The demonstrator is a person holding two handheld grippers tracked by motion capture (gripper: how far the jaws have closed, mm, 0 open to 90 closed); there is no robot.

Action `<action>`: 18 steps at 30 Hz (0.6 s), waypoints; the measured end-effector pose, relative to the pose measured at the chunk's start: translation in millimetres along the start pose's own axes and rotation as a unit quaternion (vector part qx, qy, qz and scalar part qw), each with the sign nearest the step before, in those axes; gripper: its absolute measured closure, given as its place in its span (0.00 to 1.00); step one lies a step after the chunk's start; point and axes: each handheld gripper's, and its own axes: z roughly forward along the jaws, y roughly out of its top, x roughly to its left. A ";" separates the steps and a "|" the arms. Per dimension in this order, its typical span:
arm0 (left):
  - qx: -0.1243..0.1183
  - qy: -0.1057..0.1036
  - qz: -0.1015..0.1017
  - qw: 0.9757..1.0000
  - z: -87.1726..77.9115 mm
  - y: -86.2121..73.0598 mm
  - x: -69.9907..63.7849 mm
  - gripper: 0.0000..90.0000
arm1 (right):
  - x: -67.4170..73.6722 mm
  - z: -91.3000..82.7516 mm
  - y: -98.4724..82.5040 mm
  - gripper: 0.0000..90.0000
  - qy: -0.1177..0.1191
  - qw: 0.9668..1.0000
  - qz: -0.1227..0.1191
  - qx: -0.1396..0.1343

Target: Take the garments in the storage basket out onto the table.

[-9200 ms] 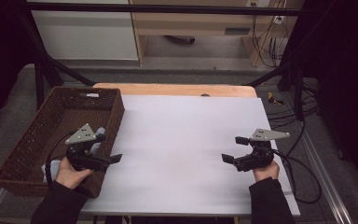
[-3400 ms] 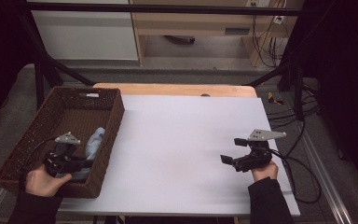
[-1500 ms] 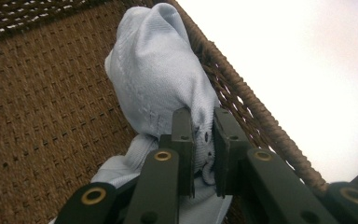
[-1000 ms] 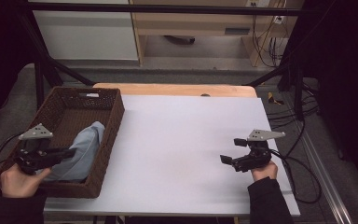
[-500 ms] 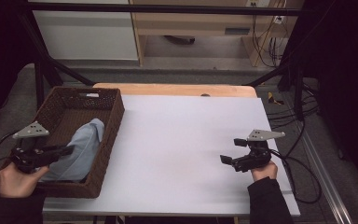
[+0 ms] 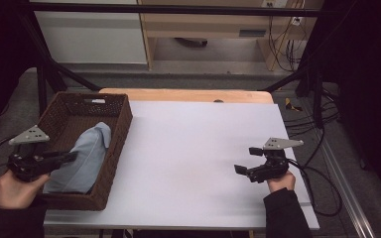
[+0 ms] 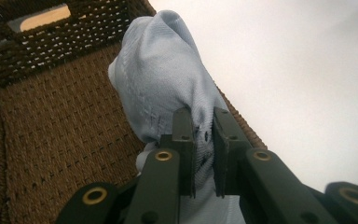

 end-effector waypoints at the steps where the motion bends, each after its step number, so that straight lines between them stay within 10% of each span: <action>1: 0.000 0.000 0.000 1.000 0.0 0.0 0.0 0.90 | 0.0 0.0 0.0 0.05 0.000 1.000 0.000 0.000; 18: -0.010 -0.004 0.005 1.000 -8.8 10.0 4.7 0.90 | -0.3 -0.6 0.2 0.05 0.001 1.000 0.000 -0.002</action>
